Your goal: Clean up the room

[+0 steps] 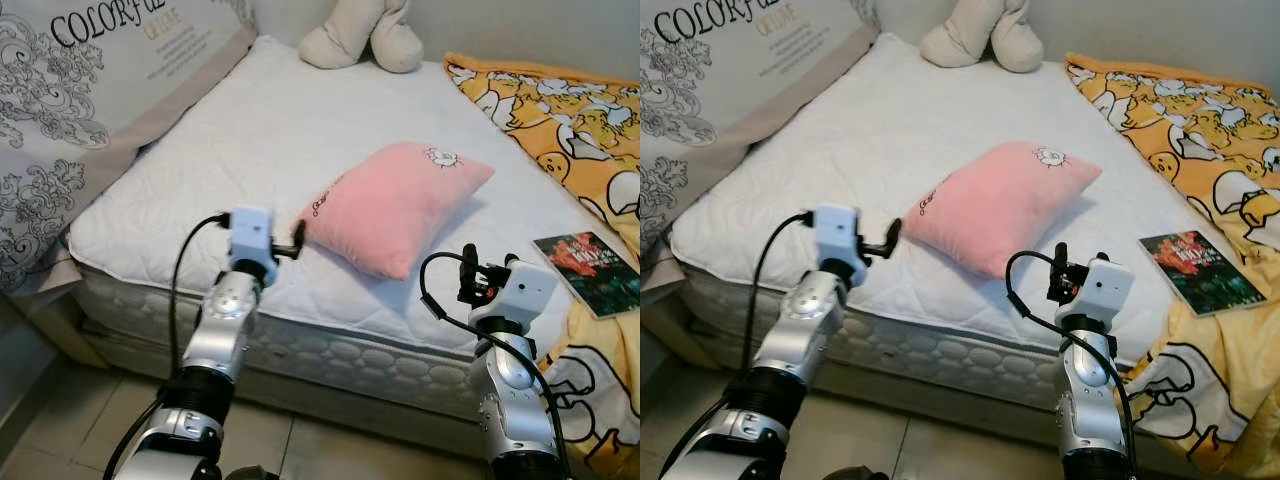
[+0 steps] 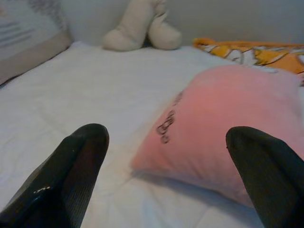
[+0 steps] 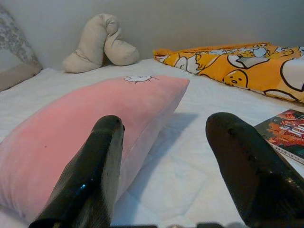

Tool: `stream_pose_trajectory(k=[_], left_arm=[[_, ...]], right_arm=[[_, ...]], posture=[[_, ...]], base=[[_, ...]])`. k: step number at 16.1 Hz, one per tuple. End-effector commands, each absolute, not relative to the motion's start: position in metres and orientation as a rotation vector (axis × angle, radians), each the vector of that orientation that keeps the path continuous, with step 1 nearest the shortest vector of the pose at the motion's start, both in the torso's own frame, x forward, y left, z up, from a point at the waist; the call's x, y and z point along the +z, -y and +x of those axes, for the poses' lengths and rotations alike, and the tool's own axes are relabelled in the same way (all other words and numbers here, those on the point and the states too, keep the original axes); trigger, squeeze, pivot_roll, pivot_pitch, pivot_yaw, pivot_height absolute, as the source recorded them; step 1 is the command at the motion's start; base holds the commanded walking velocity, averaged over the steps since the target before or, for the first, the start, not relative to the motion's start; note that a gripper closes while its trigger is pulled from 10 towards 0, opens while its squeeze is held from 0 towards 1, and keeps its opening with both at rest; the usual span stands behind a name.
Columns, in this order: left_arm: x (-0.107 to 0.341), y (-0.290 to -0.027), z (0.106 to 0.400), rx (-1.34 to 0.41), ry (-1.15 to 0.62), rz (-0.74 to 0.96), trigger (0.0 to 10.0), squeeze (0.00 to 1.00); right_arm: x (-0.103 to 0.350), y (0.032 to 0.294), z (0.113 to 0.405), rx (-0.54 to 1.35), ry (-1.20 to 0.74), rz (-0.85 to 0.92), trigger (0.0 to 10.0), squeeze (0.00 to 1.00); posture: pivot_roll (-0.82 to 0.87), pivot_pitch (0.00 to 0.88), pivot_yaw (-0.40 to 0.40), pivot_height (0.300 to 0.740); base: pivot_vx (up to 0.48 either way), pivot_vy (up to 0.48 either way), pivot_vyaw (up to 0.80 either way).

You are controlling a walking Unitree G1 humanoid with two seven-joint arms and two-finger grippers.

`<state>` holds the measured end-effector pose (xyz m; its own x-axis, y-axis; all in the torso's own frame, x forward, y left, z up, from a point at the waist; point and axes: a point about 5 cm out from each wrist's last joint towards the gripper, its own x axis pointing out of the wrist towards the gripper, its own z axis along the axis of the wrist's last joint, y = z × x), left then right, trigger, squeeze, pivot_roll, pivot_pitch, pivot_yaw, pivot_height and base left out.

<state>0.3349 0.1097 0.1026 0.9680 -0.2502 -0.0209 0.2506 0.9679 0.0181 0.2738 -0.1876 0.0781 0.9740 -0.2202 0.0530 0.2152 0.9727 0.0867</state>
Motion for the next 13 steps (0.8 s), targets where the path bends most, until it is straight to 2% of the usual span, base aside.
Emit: stream_pose_trajectory(k=[1, 12, 13], left_arm=[[0.115, -0.102, 0.335, -0.306, 0.045, 0.030, 10.0, 0.00], [0.128, -0.095, 0.339, -0.340, 0.099, 0.011, 10.0, 0.00], [0.135, -0.088, 0.342, -0.386, 0.107, 0.036, 10.0, 0.00]], right_arm=[[0.079, 0.187, 0.275, -0.206, 0.057, 0.062, 10.0, 0.00], [0.084, 0.187, 0.278, -0.196, 0.071, 0.025, 10.0, 0.00], [0.088, 0.186, 0.279, -0.189, 0.082, 0.026, 10.0, 0.00]], posture=[[-0.01, 0.000, 0.004, 0.740], [-0.01, 0.000, 0.006, 0.740], [-0.01, 0.000, 0.006, 0.740]], base=[[0.480, 0.000, 0.00], [0.480, 0.000, 0.00], [0.000, 0.000, 0.00]])
